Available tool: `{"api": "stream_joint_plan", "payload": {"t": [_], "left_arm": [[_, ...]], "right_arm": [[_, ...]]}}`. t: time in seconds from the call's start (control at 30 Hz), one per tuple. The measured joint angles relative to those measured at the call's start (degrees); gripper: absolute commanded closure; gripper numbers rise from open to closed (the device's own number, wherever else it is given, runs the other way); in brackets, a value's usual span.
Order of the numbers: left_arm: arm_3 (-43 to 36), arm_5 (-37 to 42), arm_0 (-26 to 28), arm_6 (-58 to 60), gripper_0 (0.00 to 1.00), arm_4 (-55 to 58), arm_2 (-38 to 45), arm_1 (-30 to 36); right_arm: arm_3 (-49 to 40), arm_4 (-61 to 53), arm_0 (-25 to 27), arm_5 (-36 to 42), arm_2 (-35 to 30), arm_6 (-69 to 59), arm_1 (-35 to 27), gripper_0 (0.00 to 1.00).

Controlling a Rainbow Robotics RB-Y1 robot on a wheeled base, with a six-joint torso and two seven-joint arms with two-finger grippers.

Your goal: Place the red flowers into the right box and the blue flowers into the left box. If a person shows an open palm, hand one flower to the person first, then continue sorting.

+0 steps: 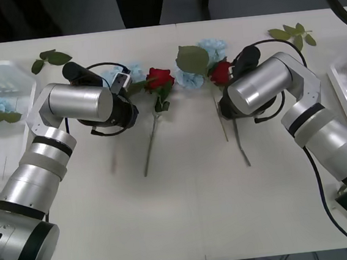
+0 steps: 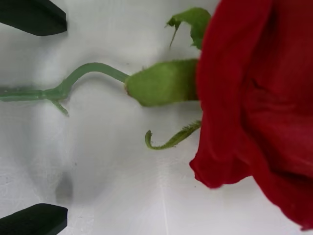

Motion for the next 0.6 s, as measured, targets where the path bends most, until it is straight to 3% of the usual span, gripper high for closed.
{"api": "stream_joint_plan", "payload": {"t": [0.17,0.33,0.43,0.6], "left_arm": [[-2.93,3.64,0.01,0.00,1.00,0.26,1.48,0.28],[-13.70,13.37,0.20,0.00,1.00,1.24,5.64,2.90],[-20.64,18.26,0.32,0.00,1.00,1.34,8.57,5.40],[-28.14,26.93,0.32,0.01,1.00,2.20,14.82,10.92]], "right_arm": [[0.03,-0.06,-0.14,0.00,0.22,-0.01,0.00,0.00],[0.70,-0.82,-0.34,-0.64,0.21,-0.01,0.00,0.00],[1.08,-1.10,-0.62,-0.71,0.26,-0.01,0.01,0.17],[1.13,-1.54,-0.90,-0.92,1.35,-0.08,0.02,0.56]]}}
